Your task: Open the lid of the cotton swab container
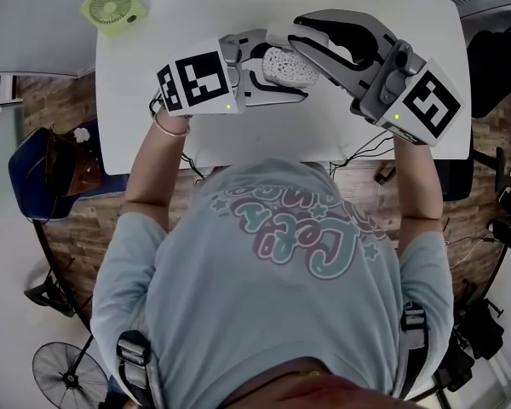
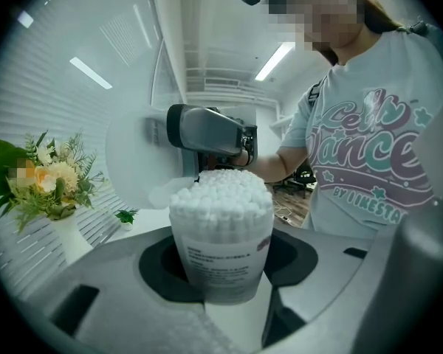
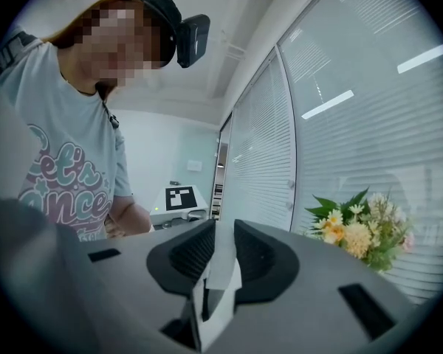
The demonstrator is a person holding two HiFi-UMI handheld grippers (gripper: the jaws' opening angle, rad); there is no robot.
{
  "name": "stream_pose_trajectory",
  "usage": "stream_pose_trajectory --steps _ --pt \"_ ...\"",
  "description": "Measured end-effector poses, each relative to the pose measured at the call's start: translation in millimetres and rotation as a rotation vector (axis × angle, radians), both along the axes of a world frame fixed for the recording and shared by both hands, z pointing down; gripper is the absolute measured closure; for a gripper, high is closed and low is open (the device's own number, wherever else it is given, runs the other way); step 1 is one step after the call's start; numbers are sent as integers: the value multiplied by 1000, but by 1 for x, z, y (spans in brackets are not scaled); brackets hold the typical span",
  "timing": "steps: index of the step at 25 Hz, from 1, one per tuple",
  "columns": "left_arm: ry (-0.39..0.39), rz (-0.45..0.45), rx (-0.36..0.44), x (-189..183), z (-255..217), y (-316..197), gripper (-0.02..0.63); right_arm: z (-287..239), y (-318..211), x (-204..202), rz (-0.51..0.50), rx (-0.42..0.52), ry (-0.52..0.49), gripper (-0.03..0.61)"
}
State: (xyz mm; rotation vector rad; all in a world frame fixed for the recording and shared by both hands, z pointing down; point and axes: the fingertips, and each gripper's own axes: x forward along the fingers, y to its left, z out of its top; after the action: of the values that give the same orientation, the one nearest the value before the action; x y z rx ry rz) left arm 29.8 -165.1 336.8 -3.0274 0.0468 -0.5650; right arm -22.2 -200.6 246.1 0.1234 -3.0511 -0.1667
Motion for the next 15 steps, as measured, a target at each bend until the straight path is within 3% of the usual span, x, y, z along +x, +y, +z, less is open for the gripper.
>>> stream_pose_trajectory --steps 15 --pt "18 7 29 -1 -4 4 414 5 -15 1 42 -125 -37 503"
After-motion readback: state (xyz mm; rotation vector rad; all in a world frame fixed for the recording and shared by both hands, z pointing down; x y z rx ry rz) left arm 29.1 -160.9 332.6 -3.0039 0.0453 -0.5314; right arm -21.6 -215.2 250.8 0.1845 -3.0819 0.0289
